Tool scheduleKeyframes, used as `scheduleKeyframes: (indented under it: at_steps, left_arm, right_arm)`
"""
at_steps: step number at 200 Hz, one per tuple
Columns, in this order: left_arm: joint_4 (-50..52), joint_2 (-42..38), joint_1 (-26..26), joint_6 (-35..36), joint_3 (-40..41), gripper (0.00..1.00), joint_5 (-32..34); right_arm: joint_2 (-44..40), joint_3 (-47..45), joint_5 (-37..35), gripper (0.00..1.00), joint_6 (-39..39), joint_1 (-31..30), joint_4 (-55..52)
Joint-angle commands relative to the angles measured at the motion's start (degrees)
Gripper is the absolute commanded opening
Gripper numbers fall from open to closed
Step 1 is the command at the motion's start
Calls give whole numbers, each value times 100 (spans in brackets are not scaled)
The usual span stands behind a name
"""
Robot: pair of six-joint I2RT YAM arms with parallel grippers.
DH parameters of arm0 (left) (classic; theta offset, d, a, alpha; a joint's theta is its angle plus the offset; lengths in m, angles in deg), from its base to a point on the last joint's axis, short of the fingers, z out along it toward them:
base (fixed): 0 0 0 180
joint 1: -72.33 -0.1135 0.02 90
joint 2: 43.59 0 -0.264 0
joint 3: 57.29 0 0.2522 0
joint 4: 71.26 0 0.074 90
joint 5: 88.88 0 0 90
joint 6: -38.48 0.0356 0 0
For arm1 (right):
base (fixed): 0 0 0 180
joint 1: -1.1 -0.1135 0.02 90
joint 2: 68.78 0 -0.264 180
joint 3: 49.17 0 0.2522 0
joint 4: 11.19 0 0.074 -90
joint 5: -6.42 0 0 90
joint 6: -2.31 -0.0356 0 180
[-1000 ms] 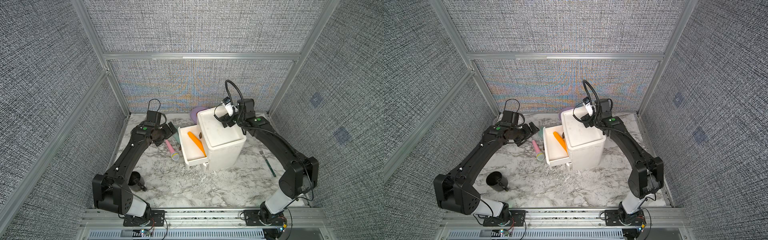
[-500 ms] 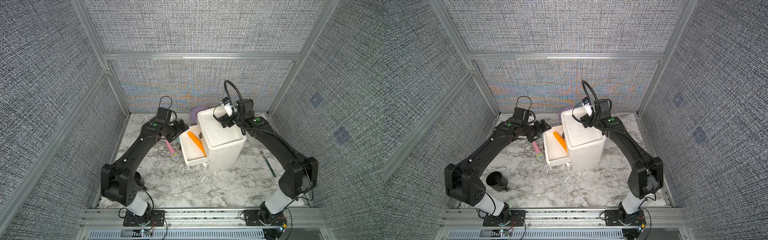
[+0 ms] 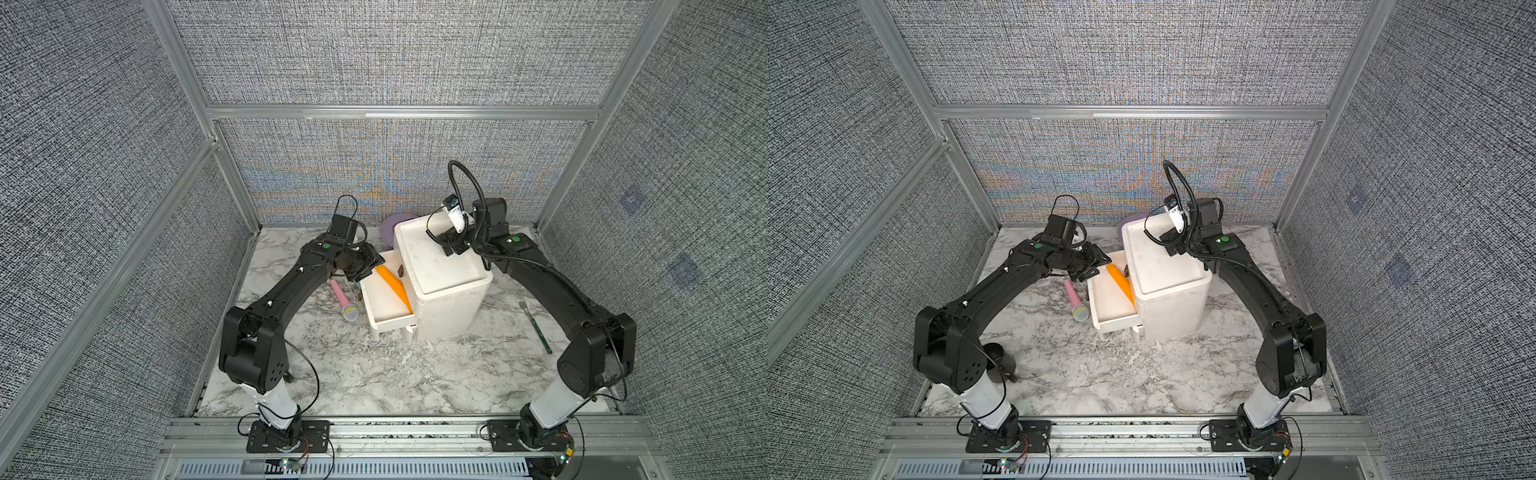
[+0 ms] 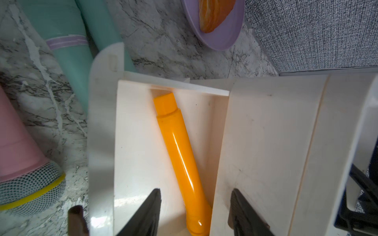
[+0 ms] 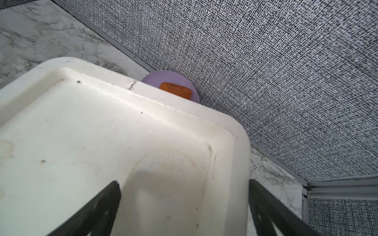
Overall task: Take the microphone out of the drawer
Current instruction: Pick up the microphone from the drawer.
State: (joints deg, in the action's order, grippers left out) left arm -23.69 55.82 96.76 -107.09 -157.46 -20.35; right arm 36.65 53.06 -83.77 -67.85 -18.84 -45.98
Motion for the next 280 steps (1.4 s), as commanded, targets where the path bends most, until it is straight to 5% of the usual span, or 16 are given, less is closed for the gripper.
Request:
scheduleKeyframes:
  at_steps: [1, 116, 190, 280]
  left_arm:
    - [357, 221, 73, -30, -304, 57, 238]
    - [1244, 1667, 355, -448, -1343, 51, 686]
    - [1157, 1888, 362, -581, -1298, 40, 822]
    - [1174, 2101, 517, -552, -1395, 40, 881]
  right_arm:
    - [198, -154, 44, 98, -58, 5, -1607]
    - [206, -170, 18, 98, -43, 5, -1606]
    - [206, -162, 27, 98, -84, -1, -1588]
    - [237, -154, 27, 98, -69, -10, -1588]
